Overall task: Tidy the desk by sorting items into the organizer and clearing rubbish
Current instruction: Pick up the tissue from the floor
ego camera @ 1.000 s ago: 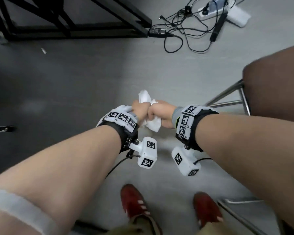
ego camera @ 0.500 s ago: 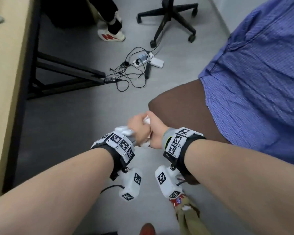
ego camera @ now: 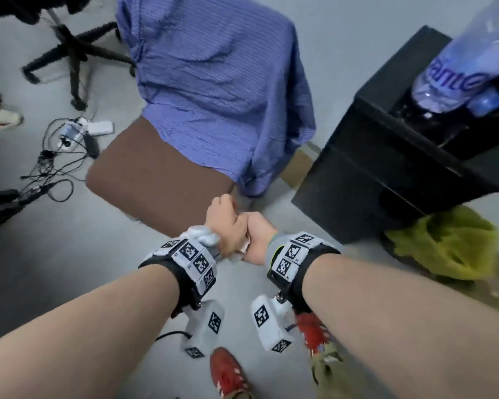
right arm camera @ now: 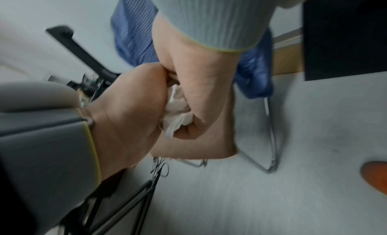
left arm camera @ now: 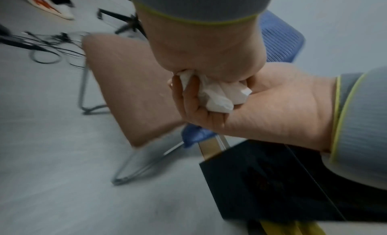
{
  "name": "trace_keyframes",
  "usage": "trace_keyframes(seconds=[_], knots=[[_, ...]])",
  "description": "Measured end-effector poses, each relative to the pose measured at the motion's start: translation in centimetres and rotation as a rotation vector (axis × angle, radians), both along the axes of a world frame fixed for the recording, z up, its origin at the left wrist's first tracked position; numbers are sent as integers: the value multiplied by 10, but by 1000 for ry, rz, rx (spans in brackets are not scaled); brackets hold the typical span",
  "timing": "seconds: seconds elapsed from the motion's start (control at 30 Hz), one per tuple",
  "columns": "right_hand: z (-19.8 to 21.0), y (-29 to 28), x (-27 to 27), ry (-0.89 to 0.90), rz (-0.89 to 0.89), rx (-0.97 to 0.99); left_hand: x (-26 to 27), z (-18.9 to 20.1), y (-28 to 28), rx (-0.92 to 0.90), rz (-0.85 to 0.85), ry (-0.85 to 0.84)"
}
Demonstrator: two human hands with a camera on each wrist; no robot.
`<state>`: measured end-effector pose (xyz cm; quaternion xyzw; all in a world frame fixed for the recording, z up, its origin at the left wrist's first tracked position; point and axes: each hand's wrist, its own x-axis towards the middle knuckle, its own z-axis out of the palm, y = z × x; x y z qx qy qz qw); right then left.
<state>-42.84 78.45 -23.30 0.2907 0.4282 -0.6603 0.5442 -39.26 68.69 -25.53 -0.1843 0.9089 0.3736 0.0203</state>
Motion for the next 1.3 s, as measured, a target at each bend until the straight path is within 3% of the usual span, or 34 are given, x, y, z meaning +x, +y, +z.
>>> trace_keyframes(seconds=[0.1, 0.17, 0.23, 0.37, 0.4, 0.43, 0.5, 0.57, 0.63, 0.67, 0.73, 0.87, 1.07, 1.3], knots=[[-24, 89, 8, 149, -32, 55, -7, -11, 95, 102, -160, -181], [-44, 147, 17, 62, -165, 131, -3, -18, 149, 131, -305, -325], [-61, 195, 28, 107, -191, 256, 0, -28, 194, 123, -435, -380], [-92, 332, 42, 48, -334, 330, 3, -42, 315, 148, -746, -433], [-101, 393, 44, -7, -409, 339, 2, -49, 372, 144, -842, -468], [-100, 446, 47, -36, -467, 315, -1, -52, 422, 113, -914, -513], [-84, 491, 43, -202, -493, 244, -6, -57, 464, 40, -1012, -498], [-89, 547, 45, -92, -474, 354, -18, -71, 523, -38, -1102, -488], [-108, 605, 31, -241, -661, 142, -37, -84, 582, -96, -1153, -472], [-114, 632, 22, -203, -752, 37, -48, -92, 610, -110, -1147, -467], [-128, 662, 5, -188, -881, 47, -70, -102, 652, -136, -1102, -452], [-139, 693, -37, -80, -835, 66, -113, -131, 697, -233, -930, -369], [-167, 725, -73, -14, -756, 262, -188, -171, 697, -358, -659, -340], [-204, 748, -66, -65, -717, 377, -232, -200, 681, -459, -490, -463]])
